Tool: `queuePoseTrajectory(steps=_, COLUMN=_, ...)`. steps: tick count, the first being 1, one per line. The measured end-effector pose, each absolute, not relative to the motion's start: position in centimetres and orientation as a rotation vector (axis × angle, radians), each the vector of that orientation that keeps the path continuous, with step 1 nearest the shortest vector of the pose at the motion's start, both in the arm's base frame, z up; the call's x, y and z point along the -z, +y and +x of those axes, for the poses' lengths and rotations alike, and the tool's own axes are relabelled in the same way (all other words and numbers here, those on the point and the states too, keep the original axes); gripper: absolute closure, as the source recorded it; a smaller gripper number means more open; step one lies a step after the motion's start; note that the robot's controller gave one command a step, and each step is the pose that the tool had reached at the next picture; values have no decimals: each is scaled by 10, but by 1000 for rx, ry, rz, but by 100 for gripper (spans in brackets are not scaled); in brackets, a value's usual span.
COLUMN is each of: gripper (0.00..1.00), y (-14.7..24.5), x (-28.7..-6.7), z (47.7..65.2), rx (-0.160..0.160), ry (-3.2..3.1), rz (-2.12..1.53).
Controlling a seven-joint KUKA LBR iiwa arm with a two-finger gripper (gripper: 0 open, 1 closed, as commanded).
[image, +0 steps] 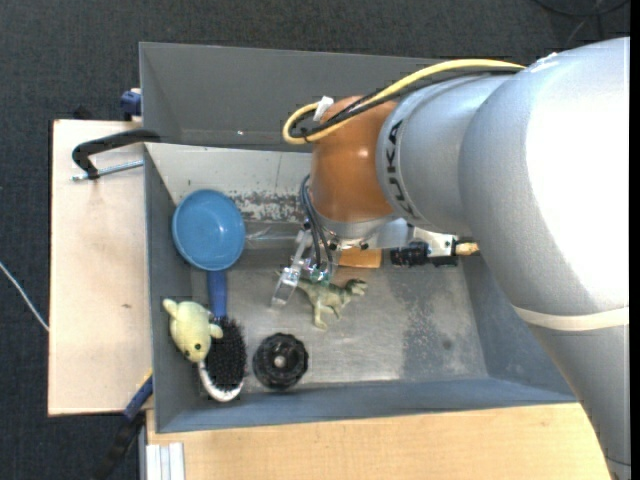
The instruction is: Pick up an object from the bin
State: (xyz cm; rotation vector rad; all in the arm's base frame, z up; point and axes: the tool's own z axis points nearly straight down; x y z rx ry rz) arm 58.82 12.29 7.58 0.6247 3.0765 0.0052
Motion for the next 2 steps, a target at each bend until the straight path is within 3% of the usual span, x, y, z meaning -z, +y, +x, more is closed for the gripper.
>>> queuePoseTrajectory(steps=1, gripper=100, y=124, x=-79, z=589, rx=-9, ry=3078, rz=622)
queuePoseTrajectory(steps=2, gripper=100, y=116, x=-238, z=567, rx=-5, ry=3127, rz=155)
